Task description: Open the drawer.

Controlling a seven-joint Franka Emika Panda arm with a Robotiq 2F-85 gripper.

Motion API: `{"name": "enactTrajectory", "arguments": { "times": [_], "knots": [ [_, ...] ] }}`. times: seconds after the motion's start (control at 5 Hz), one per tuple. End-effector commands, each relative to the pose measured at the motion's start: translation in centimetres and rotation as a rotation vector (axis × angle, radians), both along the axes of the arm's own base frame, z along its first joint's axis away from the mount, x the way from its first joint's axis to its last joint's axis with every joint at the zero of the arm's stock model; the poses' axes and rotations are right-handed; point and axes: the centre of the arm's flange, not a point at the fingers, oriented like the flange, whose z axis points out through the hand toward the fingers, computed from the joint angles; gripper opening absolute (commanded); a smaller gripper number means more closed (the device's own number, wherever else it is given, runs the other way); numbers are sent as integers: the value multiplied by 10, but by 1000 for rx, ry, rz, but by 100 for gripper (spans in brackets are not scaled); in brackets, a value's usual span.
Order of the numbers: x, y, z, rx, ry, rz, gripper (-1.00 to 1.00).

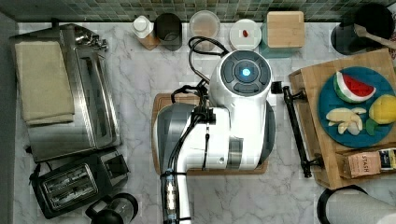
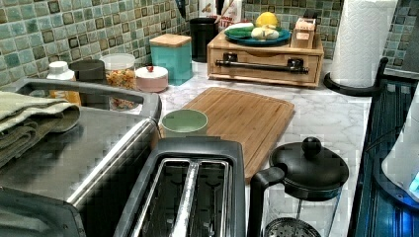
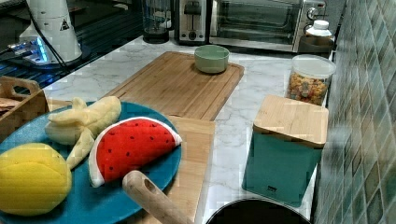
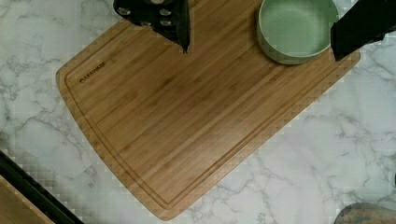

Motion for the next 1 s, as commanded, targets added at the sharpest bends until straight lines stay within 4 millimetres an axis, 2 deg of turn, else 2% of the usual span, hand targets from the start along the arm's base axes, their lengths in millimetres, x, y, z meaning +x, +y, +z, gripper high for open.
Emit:
{"name": "enactTrajectory", "arguments": {
  "times": [0.2,0.4,0.8,1.0],
  "knots": [
    [-28,-35,14,-76,27,433,100],
    [-39,-47,6,-110,28,575,100],
    [-56,-92,-21,-138,-11,738,100],
    [-58,-110,-34,-124,-8,815,100]
  ]
}}
